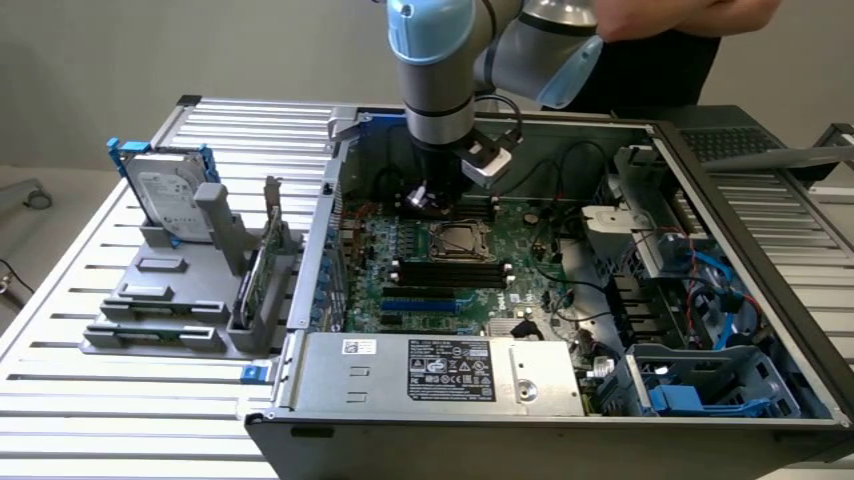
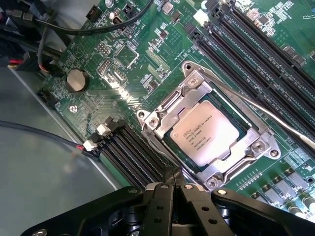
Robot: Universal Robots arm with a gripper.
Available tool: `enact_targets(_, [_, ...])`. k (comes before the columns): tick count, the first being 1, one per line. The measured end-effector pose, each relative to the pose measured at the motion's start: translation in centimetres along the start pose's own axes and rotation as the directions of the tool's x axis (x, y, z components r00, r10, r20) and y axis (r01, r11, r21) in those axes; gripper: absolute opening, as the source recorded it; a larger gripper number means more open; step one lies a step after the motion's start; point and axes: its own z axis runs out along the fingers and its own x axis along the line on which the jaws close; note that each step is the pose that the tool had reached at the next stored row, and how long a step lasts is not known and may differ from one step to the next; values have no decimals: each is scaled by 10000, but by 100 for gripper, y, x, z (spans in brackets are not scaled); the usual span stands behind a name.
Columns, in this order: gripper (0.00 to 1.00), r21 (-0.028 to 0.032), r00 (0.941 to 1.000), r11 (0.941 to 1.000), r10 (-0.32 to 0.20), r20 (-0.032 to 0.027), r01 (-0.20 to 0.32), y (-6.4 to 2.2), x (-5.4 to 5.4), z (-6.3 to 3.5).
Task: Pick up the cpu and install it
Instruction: 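Install the first cpu locking lever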
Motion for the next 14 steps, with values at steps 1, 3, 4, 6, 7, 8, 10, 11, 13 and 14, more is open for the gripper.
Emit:
enact_targets(1, [11,-1,10000,10000,0,1,0,2,2,1])
enact_targets(3, [11,-4,10000,10000,0,4,0,5,5,3])
enact_targets(4, [11,-5,10000,10000,0,5,0,7,7,4])
enact_targets(6, [11,-6,10000,10000,-1,8,1,9,9,6])
enact_targets(7, [11,-6,10000,10000,-1,8,1,10,9,7])
enact_targets(8, [11,-6,10000,10000,-1,7,1,11,10,8])
enact_targets(10, [11,-6,10000,10000,-1,7,1,13,12,9])
enact_targets(11, [11,-6,10000,10000,-2,6,2,15,13,10])
enact_targets(13, [11,-5,10000,10000,-1,4,1,18,16,11])
enact_targets(14, [11,-5,10000,10000,-1,6,1,19,18,12])
